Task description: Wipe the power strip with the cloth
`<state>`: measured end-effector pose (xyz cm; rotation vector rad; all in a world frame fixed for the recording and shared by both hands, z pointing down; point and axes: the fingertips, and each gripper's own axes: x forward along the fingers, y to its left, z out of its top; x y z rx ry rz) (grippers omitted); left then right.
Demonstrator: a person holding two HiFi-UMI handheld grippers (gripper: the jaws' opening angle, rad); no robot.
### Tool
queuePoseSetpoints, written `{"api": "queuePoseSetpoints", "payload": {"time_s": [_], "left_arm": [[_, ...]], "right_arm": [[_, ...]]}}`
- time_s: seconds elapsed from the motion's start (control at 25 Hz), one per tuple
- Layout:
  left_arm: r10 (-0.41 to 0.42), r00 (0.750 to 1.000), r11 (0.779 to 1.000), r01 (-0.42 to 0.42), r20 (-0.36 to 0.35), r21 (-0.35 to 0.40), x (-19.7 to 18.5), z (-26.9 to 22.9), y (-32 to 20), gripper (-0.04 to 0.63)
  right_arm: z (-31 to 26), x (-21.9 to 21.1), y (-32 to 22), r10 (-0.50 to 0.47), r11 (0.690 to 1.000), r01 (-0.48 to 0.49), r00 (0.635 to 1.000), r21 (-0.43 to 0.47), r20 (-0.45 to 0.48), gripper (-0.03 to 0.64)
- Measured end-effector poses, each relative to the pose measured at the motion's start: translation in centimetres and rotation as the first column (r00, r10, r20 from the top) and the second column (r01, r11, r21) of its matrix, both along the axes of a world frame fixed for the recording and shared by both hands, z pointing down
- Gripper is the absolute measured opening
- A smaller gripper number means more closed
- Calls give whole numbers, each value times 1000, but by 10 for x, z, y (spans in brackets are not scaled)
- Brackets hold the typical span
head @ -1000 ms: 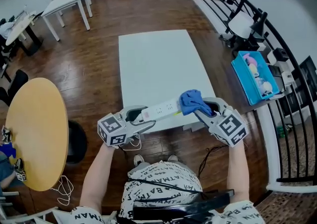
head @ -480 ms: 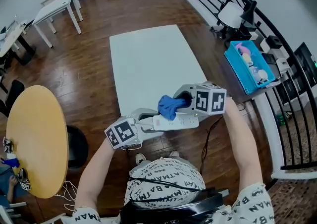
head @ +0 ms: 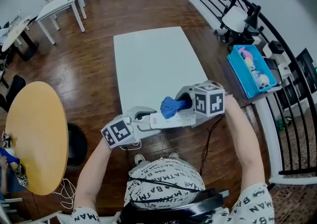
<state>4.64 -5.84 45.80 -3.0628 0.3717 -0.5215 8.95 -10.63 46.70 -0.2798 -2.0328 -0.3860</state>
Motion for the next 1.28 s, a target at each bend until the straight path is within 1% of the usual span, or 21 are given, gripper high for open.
{"api": "queuePoseSetpoints", "payload": {"time_s": [0.12,0.28,0.4,0.64,0.76,0.92,1.0,1.08,1.2,1.28], "left_arm": [[-28,1000,1000,28,2,14,-13,-4,-4,278],[-69,997,998,69,-29,2,-29,-8,-11,278],[-96,995,995,96,-38,4,-37,-8,-15,278],[-160,986,987,161,-54,7,-48,-5,-28,278],[-201,975,979,202,-93,-2,-50,-11,-36,278],[-254,962,967,255,-104,-2,-53,-10,-45,278],[-287,948,958,287,-135,-20,-60,-11,-52,278],[-293,943,956,292,-155,-32,-62,-13,-55,278],[-295,946,955,294,-135,-27,-62,-6,-55,278],[-319,937,947,318,-142,-33,-66,-5,-59,278]], "right_arm": [[1,19,-12,44,999,-44,999,18,-21,121],[-4,40,-26,136,990,-136,991,36,15,121],[-4,52,-34,182,981,-184,983,56,30,121],[-8,57,-34,252,963,-259,963,71,93,121],[-12,56,-34,290,951,-302,946,63,147,121],[-16,57,-35,332,934,-351,922,71,199,121],[-20,56,-31,341,931,-362,911,54,231,121],[-20,55,-25,331,934,-352,914,56,234,121],[-18,54,-14,304,945,-321,931,57,203,121],[-21,52,-5,276,956,-290,940,45,200,121]]}}
